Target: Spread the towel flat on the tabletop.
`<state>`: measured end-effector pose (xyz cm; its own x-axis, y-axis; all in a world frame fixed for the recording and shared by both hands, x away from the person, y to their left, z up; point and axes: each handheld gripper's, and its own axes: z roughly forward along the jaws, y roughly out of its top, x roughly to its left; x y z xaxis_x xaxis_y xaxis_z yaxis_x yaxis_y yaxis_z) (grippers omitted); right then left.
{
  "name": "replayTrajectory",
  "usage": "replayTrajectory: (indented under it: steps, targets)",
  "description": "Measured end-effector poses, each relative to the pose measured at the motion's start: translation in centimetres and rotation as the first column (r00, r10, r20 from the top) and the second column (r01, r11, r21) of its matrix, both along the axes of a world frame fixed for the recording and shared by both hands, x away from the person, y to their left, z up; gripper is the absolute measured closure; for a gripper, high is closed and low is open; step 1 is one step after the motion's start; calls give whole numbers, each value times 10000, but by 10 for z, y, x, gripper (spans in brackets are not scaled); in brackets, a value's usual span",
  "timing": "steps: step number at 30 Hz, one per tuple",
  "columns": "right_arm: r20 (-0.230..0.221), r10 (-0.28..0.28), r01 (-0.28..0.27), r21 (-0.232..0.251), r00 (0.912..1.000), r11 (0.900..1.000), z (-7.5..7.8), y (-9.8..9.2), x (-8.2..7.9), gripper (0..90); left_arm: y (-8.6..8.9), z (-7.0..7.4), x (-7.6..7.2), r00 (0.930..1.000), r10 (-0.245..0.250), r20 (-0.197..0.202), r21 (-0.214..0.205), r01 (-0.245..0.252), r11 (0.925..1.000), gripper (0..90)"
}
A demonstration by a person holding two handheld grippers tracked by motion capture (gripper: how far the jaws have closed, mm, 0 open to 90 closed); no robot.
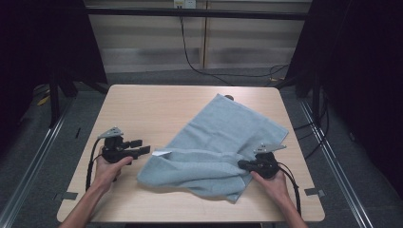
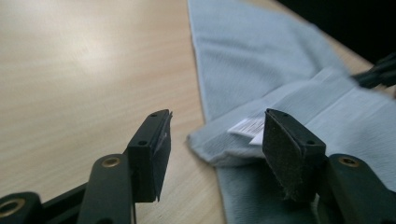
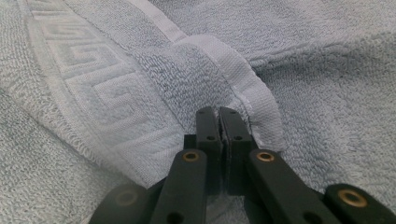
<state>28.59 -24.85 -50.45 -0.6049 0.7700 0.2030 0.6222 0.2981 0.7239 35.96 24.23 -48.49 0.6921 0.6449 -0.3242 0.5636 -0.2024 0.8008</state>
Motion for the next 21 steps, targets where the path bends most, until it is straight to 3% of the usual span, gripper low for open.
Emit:
replayTrajectory:
  steps: [1, 2, 3, 4, 5, 6, 7, 9, 10, 12, 15, 17, 21]
  targets:
    - [81, 44, -44, -8, 10000, 10000, 0, 0, 0, 881, -10, -9, 2, 9994, -295, -157, 382, 300, 9988, 408]
    - [85, 36, -35, -36, 10000, 10000, 0, 0, 0, 881, -10, -9, 2, 9994, -295, -157, 382, 300, 9988, 408]
    - [114, 62, -62, -62, 9999, 10000, 0, 0, 0, 881, -20, -15, -2, 9966, -762, -307, 861, 786, 9932, 409]
    - [113, 80, -79, -68, 9999, 9999, 0, 0, 0, 881, -24, -16, -5, 9938, -1061, -324, 918, 1087, 9898, 412]
    - [37, 58, -58, -33, 10000, 10000, 0, 0, 1, 881, -24, -16, -5, 9938, -1061, -324, 918, 1087, 9898, 412]
    - [9, 44, -44, 28, 10000, 10000, 0, -1, 2, 881, -30, -18, -13, 9874, -1542, -347, 1241, 1573, 9797, 413]
    - [16, 67, -67, 20, 10000, 10000, 0, -1, 3, 881, -32, -19, -18, 9844, -1725, -354, 1426, 1758, 9740, 412]
    - [-12, 40, -40, 28, 10000, 10000, 0, 0, 4, 881, -33, -20, -22, 9821, -1831, -437, 1456, 1876, 9714, 409]
    - [69, 74, -73, -76, 9999, 9999, 0, 1, 8, 881, -35, -20, -31, 9825, -1847, -233, 1713, 1859, 9675, 410]
    - [68, 42, -42, -56, 10000, 10000, -1, 1, 9, 881, -35, -20, -35, 9815, -1897, -273, 1771, 1915, 9654, 412]
    - [50, 44, -44, -90, 10000, 9999, -1, 3, 15, 881, -34, -20, -48, 9805, -1966, -14, 1970, 1930, 9612, 430]
    - [123, 25, -24, -124, 9999, 9999, -1, 7, 24, 880, -33, -18, -63, 9750, -2212, -219, 2004, 2210, 9544, 431]
    - [96, 50, -51, 64, 9999, 10000, -3, 12, 34, 880, -21, -16, -72, 9711, -2316, -580, 1640, 2381, 9573, 460]
